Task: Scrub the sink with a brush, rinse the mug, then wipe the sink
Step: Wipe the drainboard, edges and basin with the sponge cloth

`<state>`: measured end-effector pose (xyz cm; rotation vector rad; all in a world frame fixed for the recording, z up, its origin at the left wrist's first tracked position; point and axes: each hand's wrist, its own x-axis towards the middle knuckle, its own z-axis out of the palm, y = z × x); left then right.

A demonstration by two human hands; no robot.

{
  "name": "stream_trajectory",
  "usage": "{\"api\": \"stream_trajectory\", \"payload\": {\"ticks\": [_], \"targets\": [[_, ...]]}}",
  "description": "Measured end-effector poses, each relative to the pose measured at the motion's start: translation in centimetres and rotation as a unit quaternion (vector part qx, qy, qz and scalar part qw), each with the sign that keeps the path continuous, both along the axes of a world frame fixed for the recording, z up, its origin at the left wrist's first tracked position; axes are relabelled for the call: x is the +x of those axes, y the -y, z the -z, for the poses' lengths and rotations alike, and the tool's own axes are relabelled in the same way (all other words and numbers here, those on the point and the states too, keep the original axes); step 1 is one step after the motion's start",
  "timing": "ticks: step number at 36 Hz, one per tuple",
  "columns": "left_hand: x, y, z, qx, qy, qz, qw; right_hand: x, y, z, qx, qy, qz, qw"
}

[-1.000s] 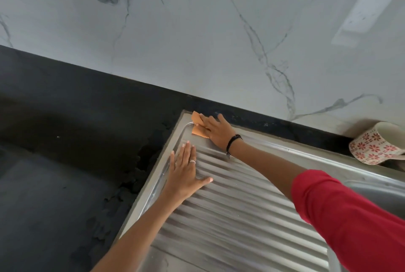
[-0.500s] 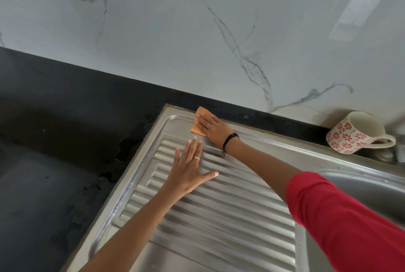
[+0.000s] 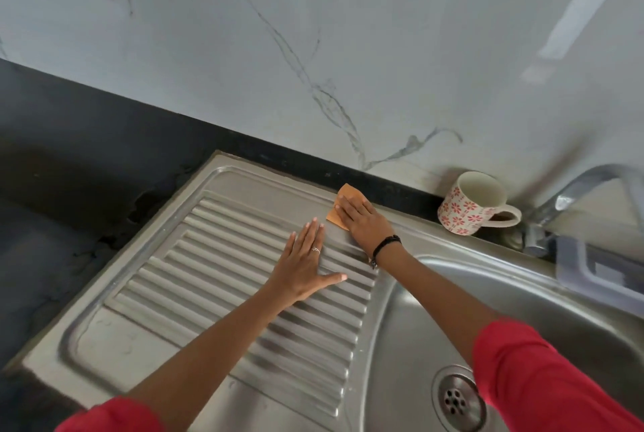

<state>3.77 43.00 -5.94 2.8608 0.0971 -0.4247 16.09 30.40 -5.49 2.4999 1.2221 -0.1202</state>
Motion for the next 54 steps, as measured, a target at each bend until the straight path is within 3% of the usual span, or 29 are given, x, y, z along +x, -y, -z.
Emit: {"api": "stream_trajectory", "payload": {"ticks": [13, 19, 23, 36, 47, 54], "targets": [[0.3, 6.5, -0.2, 0.032, -0.006, 0.018, 0.999, -0.2, 8.0, 1.4, 0.023, 0.008, 0.014, 1.0], [0.3, 8.7, -0.2, 0.035, 0.001, 0.041, 0.999, -0.6, 11.1, 1.3, 0.009, 0.042, 0.021, 0.999], [0.3, 10.3, 0.0, 0.015, 0.0, 0.05, 0.999, -0.5, 13.3, 2.0, 0.048, 0.086, 0.03, 0.995], [1.0, 15.0, 0.3, -0.005, 0.006, 0.085, 0.996, -1.4, 19.2, 3.2, 0.103, 0.038, 0.033, 0.993], [2.0, 18.2, 0.5, -0.015, 0.021, 0.104, 0.994, -1.1, 23.8, 3.9, 0.167, 0.063, 0.029, 0.983], [2.5, 20.3, 0.3, 0.001, 0.03, 0.133, 0.991, -1.3, 26.4, 4.1, 0.191, 0.062, 0.083, 0.976]]}}
